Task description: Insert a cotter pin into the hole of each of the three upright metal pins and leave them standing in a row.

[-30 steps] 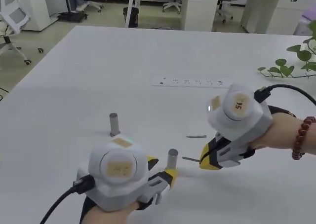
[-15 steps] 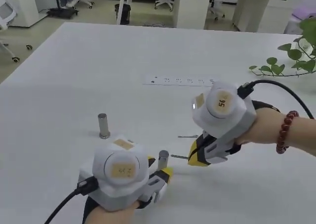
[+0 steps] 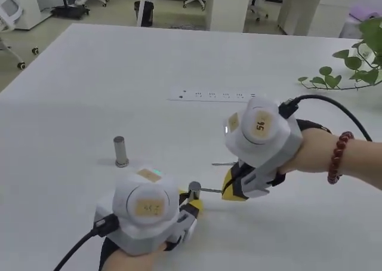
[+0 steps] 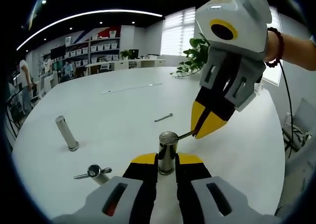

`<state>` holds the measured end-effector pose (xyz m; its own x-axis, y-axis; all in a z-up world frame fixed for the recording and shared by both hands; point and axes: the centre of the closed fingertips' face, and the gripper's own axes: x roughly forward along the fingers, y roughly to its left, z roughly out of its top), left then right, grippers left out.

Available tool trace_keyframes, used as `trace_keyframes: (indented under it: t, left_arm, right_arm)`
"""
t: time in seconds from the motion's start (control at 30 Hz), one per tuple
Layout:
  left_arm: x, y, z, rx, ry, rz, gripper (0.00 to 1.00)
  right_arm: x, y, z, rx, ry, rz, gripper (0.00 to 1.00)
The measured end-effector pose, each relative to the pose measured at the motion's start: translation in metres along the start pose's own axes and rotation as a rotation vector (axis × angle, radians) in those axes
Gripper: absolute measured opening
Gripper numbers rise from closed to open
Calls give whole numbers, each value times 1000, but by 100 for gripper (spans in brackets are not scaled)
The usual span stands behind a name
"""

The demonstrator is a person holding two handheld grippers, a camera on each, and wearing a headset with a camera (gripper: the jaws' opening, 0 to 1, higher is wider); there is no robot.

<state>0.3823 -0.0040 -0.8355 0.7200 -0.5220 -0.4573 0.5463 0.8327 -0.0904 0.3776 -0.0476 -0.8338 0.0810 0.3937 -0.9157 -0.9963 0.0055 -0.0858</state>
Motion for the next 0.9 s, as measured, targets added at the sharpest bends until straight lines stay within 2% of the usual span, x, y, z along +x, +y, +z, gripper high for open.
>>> trace_keyframes:
  t: [0.37,0.6,0.9]
  left_arm:
    - [1,1,0,-4,2,-6,12]
    - [1,0,0,25,3,-17,11]
    - [1,0,-1,27,5,-18,11]
  right_arm:
    - [-5,-1,4,-33,-5,-7,3]
    - [-6,-2,7,-68,-7,-8,3]
    - [-4,-1,16,-74,-17,-4,3]
